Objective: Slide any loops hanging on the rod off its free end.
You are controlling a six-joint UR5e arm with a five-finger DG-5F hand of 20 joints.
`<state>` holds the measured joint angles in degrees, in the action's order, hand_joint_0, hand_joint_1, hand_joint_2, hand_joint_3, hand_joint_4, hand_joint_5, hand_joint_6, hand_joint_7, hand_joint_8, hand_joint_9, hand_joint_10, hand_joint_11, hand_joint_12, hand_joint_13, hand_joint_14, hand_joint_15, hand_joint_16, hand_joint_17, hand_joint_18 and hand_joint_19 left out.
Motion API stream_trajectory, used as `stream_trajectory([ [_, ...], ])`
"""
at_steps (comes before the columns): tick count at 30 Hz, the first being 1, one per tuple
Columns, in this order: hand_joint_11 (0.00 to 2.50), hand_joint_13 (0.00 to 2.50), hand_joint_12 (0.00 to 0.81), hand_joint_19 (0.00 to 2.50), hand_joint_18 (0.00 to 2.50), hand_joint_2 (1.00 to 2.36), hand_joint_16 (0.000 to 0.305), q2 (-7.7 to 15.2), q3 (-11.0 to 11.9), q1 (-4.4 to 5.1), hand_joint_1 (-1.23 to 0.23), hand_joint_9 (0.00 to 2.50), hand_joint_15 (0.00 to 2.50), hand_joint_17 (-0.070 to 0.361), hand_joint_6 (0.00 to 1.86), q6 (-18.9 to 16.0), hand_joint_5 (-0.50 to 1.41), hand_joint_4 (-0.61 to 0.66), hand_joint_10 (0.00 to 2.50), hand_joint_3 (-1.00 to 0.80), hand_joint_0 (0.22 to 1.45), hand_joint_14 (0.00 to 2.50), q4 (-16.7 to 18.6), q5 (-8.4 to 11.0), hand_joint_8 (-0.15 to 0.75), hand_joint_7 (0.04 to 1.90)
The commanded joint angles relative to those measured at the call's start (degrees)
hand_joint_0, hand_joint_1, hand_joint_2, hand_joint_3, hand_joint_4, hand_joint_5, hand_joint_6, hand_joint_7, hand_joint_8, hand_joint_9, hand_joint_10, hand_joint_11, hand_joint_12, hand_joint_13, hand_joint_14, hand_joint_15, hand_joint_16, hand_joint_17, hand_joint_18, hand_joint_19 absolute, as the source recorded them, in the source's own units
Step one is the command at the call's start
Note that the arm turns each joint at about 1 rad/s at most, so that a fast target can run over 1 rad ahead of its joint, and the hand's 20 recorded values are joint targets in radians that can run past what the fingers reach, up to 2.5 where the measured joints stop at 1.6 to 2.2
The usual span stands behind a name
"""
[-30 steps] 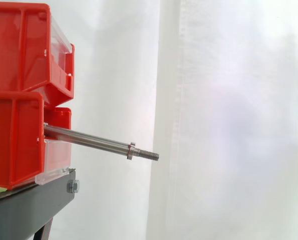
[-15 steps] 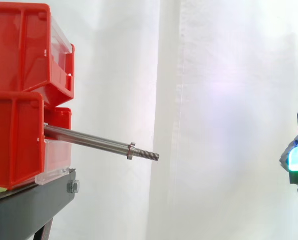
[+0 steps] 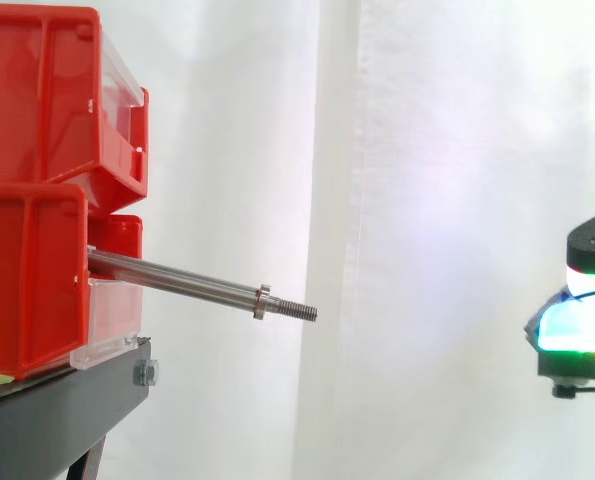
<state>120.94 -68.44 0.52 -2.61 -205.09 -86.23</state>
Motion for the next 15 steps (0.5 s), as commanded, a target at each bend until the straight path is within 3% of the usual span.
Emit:
stream_trajectory([
  [1, 0.22, 0.76, 0.418, 0.36, 0.82, 1.46, 0.063, 0.0, 0.0, 0.00, -0.76, 1.01, 0.17, 0.142, 0.88, 0.1, -0.07, -0.11, 0.01, -0.12, 0.48, 0.01, 2.8, 0.01, 0.307, 1.03],
  [6, 0.24, 0.75, 0.414, 0.34, 0.80, 1.29, 0.062, 0.0, 0.0, -0.26, -0.80, 1.00, 0.18, 0.140, 0.88, 0.1, -0.08, -0.08, 0.01, -0.09, 0.52, 0.01, 5.5, 0.01, 0.305, 1.03],
  [15, 0.24, 0.74, 0.407, 0.35, 0.78, 1.21, 0.061, 0.0, 0.0, -0.35, -0.80, 1.00, 0.17, 0.138, 0.89, 0.1, -0.08, -0.11, 0.01, -0.06, 0.54, 0.01, 10.7, 0.01, 0.297, 1.03],
])
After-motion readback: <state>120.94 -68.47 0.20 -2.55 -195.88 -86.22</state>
